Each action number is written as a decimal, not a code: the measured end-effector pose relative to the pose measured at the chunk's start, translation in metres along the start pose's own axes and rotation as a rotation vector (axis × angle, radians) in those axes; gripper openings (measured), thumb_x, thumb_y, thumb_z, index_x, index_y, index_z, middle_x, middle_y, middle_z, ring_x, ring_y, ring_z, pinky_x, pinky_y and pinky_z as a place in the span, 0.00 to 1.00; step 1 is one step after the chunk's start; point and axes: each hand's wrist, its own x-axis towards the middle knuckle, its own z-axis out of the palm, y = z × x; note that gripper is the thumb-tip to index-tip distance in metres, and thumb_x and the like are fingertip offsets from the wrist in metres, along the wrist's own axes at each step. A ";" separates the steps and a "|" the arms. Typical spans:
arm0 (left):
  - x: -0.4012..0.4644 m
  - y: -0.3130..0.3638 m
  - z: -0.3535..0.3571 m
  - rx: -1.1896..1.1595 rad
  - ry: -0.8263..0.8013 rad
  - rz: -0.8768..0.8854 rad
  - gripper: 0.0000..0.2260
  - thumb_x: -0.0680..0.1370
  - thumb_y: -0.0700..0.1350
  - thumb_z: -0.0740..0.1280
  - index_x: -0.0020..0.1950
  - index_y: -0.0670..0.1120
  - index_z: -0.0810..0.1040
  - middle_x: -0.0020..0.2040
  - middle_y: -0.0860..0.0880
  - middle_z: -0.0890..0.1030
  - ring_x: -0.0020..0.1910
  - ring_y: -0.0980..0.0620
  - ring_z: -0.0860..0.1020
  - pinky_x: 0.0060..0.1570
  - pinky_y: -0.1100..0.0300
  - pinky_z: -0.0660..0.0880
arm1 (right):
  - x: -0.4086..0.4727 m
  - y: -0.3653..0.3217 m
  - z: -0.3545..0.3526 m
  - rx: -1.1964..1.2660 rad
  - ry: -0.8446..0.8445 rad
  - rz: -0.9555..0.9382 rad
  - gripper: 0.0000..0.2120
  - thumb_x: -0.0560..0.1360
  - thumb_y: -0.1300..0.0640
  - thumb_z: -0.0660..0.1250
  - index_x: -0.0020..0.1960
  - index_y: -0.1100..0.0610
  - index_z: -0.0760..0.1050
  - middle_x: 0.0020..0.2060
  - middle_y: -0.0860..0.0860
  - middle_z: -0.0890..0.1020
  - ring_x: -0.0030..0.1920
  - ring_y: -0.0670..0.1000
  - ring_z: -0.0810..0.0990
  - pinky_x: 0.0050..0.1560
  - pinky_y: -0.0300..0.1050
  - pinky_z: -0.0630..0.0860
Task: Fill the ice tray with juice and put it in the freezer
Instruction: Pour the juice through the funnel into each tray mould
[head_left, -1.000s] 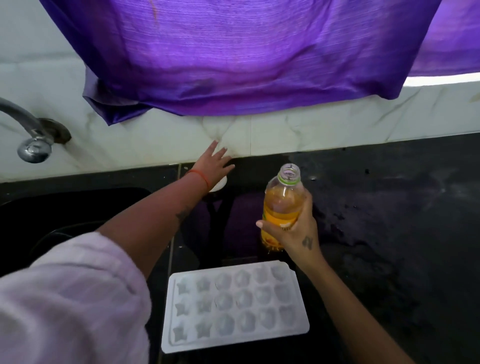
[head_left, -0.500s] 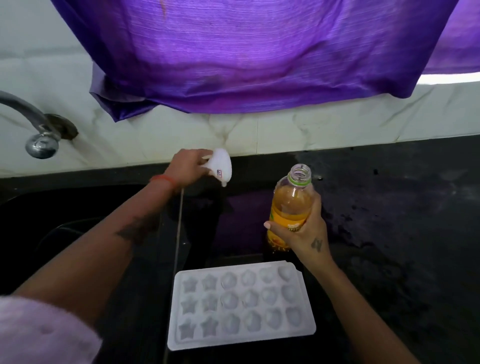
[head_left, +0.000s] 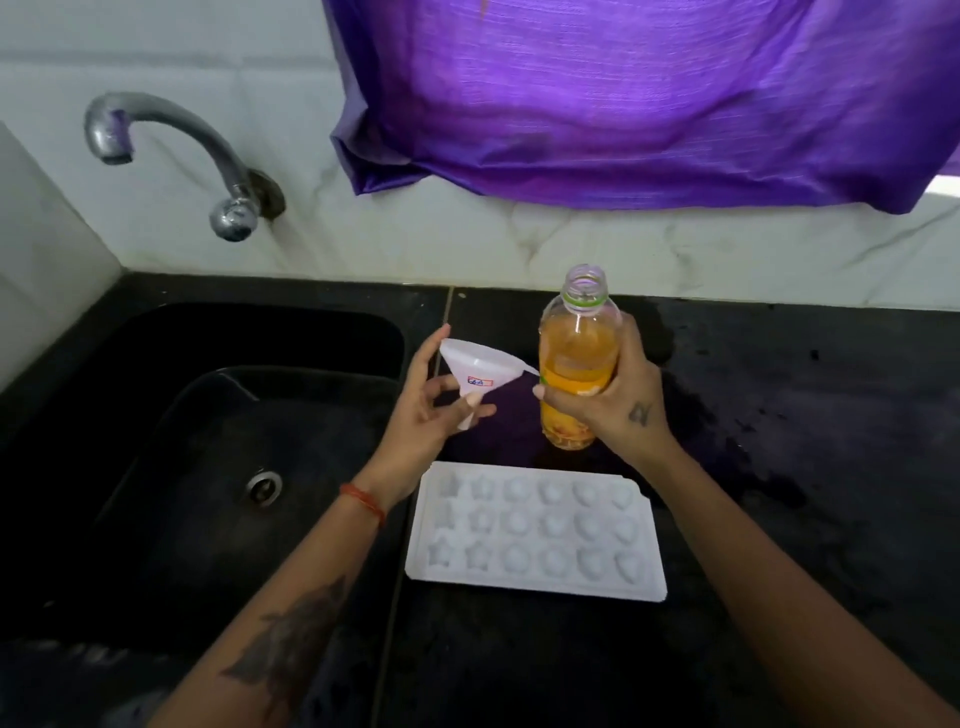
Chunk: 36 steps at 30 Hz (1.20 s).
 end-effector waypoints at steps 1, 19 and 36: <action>-0.005 0.000 -0.002 -0.003 0.010 0.004 0.29 0.77 0.33 0.65 0.68 0.62 0.62 0.59 0.41 0.78 0.51 0.42 0.83 0.54 0.52 0.79 | -0.002 -0.004 0.003 0.009 -0.014 -0.017 0.39 0.58 0.47 0.79 0.60 0.33 0.59 0.52 0.38 0.76 0.53 0.42 0.77 0.51 0.37 0.75; -0.040 0.010 -0.019 -0.252 -0.077 -0.304 0.29 0.73 0.47 0.65 0.72 0.44 0.63 0.67 0.39 0.72 0.59 0.45 0.77 0.58 0.37 0.74 | -0.035 -0.031 0.011 0.067 -0.117 -0.070 0.39 0.58 0.48 0.80 0.59 0.32 0.60 0.52 0.31 0.74 0.53 0.32 0.75 0.46 0.27 0.74; -0.026 0.025 0.000 -0.434 0.029 -0.427 0.17 0.81 0.40 0.60 0.68 0.35 0.68 0.64 0.33 0.74 0.53 0.39 0.82 0.46 0.52 0.82 | -0.032 -0.031 0.010 0.087 -0.129 -0.086 0.39 0.57 0.44 0.78 0.60 0.35 0.61 0.52 0.32 0.74 0.53 0.31 0.75 0.47 0.24 0.73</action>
